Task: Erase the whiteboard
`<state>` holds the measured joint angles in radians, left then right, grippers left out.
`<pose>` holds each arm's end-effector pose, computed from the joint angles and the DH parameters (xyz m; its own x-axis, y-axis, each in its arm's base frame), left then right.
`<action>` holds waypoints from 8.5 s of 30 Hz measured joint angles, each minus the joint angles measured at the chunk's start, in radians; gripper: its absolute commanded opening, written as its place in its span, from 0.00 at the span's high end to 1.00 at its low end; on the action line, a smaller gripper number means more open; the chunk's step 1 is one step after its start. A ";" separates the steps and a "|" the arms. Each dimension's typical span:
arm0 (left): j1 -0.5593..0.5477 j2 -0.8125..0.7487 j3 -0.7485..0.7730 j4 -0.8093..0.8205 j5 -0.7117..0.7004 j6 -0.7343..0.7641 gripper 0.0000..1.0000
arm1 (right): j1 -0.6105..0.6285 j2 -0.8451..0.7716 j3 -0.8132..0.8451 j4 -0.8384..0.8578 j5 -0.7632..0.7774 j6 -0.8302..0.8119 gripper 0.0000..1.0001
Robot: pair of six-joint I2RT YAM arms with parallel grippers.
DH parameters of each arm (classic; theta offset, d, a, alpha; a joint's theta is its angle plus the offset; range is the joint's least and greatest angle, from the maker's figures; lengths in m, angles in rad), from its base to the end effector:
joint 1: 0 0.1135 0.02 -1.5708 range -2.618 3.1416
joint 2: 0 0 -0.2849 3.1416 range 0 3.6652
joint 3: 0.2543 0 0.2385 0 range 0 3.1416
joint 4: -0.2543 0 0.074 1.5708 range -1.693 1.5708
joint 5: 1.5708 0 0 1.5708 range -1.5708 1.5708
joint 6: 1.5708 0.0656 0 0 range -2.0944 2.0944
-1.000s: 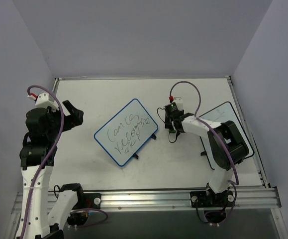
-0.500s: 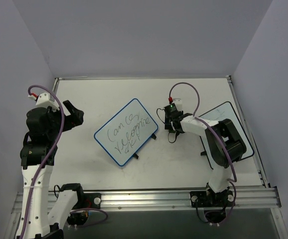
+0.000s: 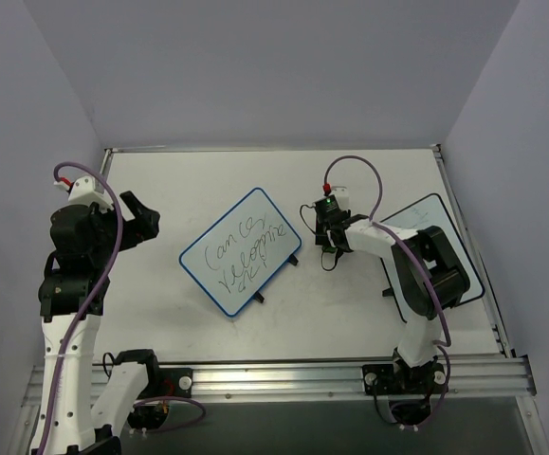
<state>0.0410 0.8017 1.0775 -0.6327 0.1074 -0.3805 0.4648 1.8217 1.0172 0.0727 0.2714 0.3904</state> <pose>0.1582 -0.0005 0.3902 -0.3462 -0.3837 -0.8561 -0.0743 0.9209 -0.3827 0.3620 0.1618 0.1731 -0.6489 0.0848 -0.7562 -0.0071 0.9931 0.1175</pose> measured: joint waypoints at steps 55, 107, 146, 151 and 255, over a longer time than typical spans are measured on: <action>0.002 0.226 -0.007 -0.008 -0.037 -0.061 0.05 | 0.108 -0.500 -0.116 -0.025 -0.077 0.056 0.85; -0.148 0.397 -0.224 0.271 -0.073 -0.297 0.97 | 0.747 0.063 0.343 0.187 0.183 0.076 0.89; -0.207 0.407 -0.227 0.297 -0.047 -0.291 0.98 | 0.653 0.003 0.041 0.507 0.250 0.080 1.00; -0.224 0.407 -0.227 0.298 -0.047 -0.290 0.98 | 0.640 0.000 0.037 0.507 0.253 0.080 1.00; -0.297 0.441 -0.198 0.343 -0.080 -0.238 0.98 | 0.641 0.114 0.159 0.619 0.347 0.019 1.00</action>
<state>-0.2558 1.2427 0.8799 -0.2893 0.0277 -0.6189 1.1057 1.9358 1.1763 0.6918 0.6182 0.4095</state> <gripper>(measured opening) 0.031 0.335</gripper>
